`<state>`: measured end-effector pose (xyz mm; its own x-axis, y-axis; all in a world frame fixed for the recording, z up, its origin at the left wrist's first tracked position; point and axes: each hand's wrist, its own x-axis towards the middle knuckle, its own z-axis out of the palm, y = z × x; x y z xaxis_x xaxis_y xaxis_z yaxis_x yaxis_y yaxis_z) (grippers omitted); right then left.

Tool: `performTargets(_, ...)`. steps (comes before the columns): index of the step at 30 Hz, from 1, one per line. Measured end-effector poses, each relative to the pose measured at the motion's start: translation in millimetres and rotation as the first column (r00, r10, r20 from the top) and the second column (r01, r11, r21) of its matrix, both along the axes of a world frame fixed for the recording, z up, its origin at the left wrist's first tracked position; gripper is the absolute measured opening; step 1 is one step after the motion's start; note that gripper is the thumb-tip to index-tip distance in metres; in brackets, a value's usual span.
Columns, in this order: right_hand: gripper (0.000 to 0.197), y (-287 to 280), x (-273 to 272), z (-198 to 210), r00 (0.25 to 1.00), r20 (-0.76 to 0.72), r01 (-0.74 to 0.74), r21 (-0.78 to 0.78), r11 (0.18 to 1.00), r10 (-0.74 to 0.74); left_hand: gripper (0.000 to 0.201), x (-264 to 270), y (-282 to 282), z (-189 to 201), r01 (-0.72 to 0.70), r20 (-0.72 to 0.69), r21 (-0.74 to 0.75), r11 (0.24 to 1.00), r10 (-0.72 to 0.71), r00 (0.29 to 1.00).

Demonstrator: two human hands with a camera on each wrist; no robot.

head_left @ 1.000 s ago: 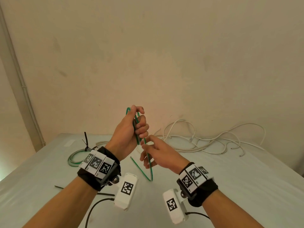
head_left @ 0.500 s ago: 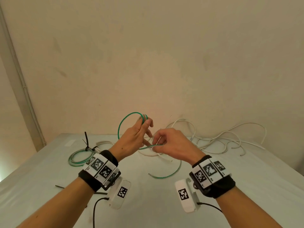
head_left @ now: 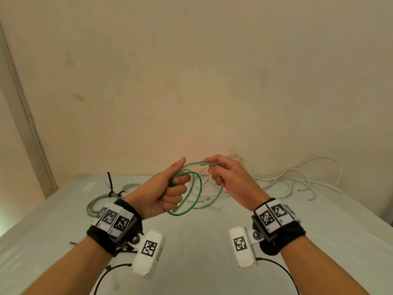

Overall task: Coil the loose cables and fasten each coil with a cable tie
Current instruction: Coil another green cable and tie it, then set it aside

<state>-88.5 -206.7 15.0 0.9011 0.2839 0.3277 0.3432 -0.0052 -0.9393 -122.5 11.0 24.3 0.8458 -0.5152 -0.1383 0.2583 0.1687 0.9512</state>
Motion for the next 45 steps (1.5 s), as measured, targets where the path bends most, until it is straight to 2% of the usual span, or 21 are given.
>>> performTargets(3,0.027,10.6,-2.9,-9.8,0.996,-0.072,-0.062,-0.040,0.997,0.059,0.052,1.0,0.9,5.5,0.006,-0.063,-0.140,0.990,-0.015,0.998)
performTargets(6,0.034,18.5,-10.2,-15.5,0.973,-0.142,-0.191,-0.040,0.981,0.184,0.052,1.4,-1.7,9.4,-0.017,-0.092,-0.173,0.985,0.001,0.996)
performTargets(8,0.038,18.5,-13.1,-14.7,0.937,-0.208,-0.269,0.084,0.960,0.280,0.052,-0.1,-5.3,10.4,-0.053,-0.076,-0.141,0.989,0.042,0.996)
performTargets(10,0.040,17.0,-13.6,-13.5,0.905,-0.266,-0.270,0.239,0.932,0.331,0.052,0.1,-8.0,9.6,-0.112,-0.023,-0.086,0.990,0.111,0.994)
performTargets(11,0.038,16.3,-13.4,-13.7,0.915,-0.268,-0.239,0.241,0.941,0.301,0.052,0.9,-8.9,8.6,-0.147,-0.001,-0.069,0.987,0.147,0.989)
performTargets(14,0.022,22.2,-12.8,-20.5,0.962,-0.240,-0.114,0.082,0.990,0.131,0.052,2.7,-10.7,5.5,-0.206,0.013,-0.111,0.972,0.208,0.978)
performTargets(16,0.014,28.8,-15.0,-21.0,0.943,-0.314,-0.048,0.205,0.978,0.112,0.051,2.3,-15.4,4.9,-0.213,-0.015,-0.193,0.958,0.214,0.977)
performTargets(19,0.021,35.0,-20.4,-15.7,0.883,-0.378,-0.071,0.477,0.876,0.277,0.052,1.5,-21.7,5.5,-0.244,-0.058,-0.304,0.921,0.238,0.970)
performTargets(21,0.026,34.5,-22.2,-14.1,0.854,-0.371,-0.111,0.556,0.824,0.366,0.053,2.9,-21.3,6.7,-0.264,-0.057,-0.332,0.906,0.260,0.964)
performTargets(24,0.031,31.7,-22.8,-12.7,0.827,-0.371,-0.124,0.613,0.780,0.423,0.053,6.9,-17.6,7.4,-0.299,-0.059,-0.320,0.899,0.296,0.953)
performTargets(26,0.035,34.1,-22.7,-9.7,0.835,-0.384,-0.066,0.641,0.764,0.395,0.053,7.1,-17.1,5.5,-0.296,-0.046,-0.291,0.910,0.296,0.954)
performTargets(30,0.045,42.8,-21.3,-5.2,0.871,-0.442,0.143,0.649,0.747,0.216,0.055,3.8,-22.9,-4.9,-0.260,0.006,-0.217,0.941,0.267,0.964)
performTargets(32,0.049,44.8,-20.0,-4.7,0.878,-0.466,0.234,0.621,0.748,0.112,0.053,0.7,-25.0,-10.3,-0.259,0.102,-0.139,0.956,0.274,0.956)
performTargets(35,0.048,44.4,-19.0,-2.7,0.884,-0.468,0.318,0.582,0.748,-0.011,0.049,-2.7,-24.6,-14.0,-0.284,0.325,0.095,0.954,0.240,0.915)
performTargets(36,0.047,44.2,-18.8,-1.8,0.886,-0.463,0.330,0.573,0.750,-0.036,0.048,-1.8,-23.3,-15.0,-0.293,0.364,0.130,0.947,0.229,0.903)
performTargets(38,0.046,46.3,-20.1,-0.7,0.888,-0.455,0.345,0.568,0.747,-0.064,0.044,-0.4,-21.5,-17.6,-0.290,0.346,0.096,0.952,0.241,0.907)
performTargets(40,0.047,50.5,-21.9,0.6,0.886,-0.457,0.364,0.587,0.724,-0.075,0.044,-1.4,-25.7,-19.0,-0.291,0.281,-0.021,0.957,0.285,0.917)
performTargets(45,0.050,58.7,-24.0,3.8,0.885,-0.458,0.401,0.660,0.635,-0.084,0.045,-3.8,-39.3,-22.2,-0.369,0.112,-0.267,0.890,0.409,0.906)
